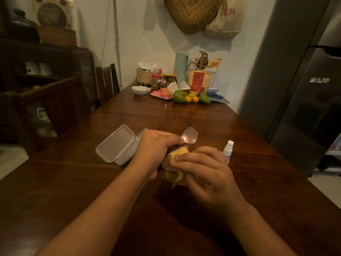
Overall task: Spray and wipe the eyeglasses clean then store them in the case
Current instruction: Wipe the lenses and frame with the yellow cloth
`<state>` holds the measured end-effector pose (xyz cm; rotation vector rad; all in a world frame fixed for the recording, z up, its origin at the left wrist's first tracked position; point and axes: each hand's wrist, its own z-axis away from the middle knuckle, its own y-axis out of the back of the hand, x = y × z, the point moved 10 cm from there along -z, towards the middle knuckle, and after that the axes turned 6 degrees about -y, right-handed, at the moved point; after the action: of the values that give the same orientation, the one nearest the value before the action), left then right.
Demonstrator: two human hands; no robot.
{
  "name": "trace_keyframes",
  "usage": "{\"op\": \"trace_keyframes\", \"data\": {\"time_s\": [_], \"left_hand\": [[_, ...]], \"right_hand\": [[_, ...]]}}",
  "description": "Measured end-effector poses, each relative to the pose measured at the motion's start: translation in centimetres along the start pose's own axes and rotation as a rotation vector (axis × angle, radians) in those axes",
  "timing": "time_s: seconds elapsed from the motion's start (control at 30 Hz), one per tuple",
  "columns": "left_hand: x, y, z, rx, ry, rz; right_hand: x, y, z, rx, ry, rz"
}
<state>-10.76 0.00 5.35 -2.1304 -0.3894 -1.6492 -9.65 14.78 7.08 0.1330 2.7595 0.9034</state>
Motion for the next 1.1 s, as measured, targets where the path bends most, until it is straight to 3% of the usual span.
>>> {"op": "trace_keyframes", "data": {"time_s": [0.1, 0.27, 0.53, 0.8, 1.1], "left_hand": [[-0.3, -0.1, -0.1, -0.017, 0.015, -0.002], [-0.4, -0.2, 0.0, -0.003, 0.006, -0.010], [0.3, 0.4, 0.2, 0.020, -0.010, -0.071], [0.9, 0.5, 0.2, 0.028, -0.038, -0.111], [0.7, 0.5, 0.3, 0.001, -0.020, -0.115]], "right_hand": [[0.1, 0.6, 0.1, -0.010, 0.040, 0.092], [0.9, 1.0, -0.2, 0.009, -0.044, 0.214], [-1.6, -0.1, 0.2, -0.074, 0.136, 0.157], [0.4, 0.4, 0.0, 0.015, -0.017, 0.241], [-0.8, -0.7, 0.5, -0.065, 0.136, 0.225]]}}
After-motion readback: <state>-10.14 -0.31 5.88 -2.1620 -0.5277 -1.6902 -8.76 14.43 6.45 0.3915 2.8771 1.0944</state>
